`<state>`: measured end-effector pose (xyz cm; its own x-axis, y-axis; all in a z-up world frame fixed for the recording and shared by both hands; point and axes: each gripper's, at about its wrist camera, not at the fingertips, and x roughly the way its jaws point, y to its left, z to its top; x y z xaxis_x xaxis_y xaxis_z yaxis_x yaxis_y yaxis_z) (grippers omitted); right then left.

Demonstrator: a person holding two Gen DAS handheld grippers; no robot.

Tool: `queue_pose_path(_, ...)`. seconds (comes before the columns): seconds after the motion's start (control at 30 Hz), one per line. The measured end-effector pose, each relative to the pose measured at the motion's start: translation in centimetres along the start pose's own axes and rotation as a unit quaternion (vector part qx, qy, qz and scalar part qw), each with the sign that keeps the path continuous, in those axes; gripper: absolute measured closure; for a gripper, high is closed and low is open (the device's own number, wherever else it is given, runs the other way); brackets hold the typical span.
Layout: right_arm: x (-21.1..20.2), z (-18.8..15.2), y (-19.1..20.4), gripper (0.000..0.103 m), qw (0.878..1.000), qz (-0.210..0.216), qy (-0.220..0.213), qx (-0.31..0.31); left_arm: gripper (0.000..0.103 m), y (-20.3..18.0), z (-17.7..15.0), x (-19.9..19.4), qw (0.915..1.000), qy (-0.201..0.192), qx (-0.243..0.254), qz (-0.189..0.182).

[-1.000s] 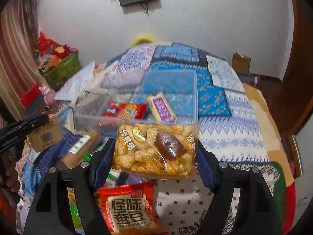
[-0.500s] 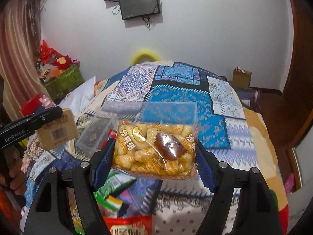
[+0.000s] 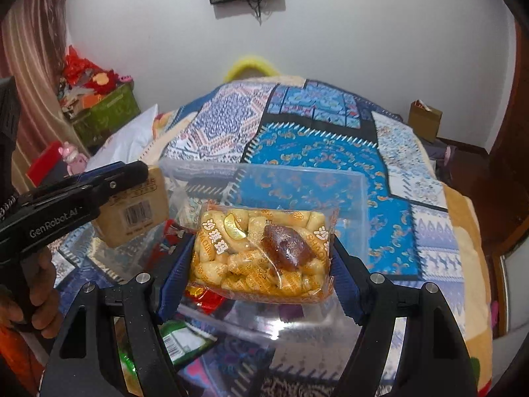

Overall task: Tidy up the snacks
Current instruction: 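Lower both held snacks into the clear box and release them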

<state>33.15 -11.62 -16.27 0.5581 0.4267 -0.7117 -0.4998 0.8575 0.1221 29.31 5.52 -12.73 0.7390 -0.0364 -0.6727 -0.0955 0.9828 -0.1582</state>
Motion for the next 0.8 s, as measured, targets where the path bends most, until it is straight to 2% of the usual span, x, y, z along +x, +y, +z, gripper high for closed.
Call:
queue_pose_path(0.27,2.7,-0.7,0.8,0.029,0.999,0.001,0.042,-0.018,0.067,0.6,-1.2,2.4,0.9994,0.034,0.003,0.002)
queue_pose_path(0.53,3.2,-1.2,1.0,0.029,0.998,-0.007,0.06,-0.023,0.066,0.9,-1.8,1.5,0.9992,0.037,0.008,0.01)
queue_pose_path(0.67,2.5,-1.1,0.8,0.029,0.998,-0.008,0.058,-0.018,0.058,0.7,-2.0,0.1,0.9992,0.036,0.012,0.009)
queue_pose_path(0.8,0.6,-0.7,1.0,0.029,0.999,-0.016,0.039,-0.023,0.05,0.4,-2.0,-2.0,0.9995,0.022,0.019,0.01)
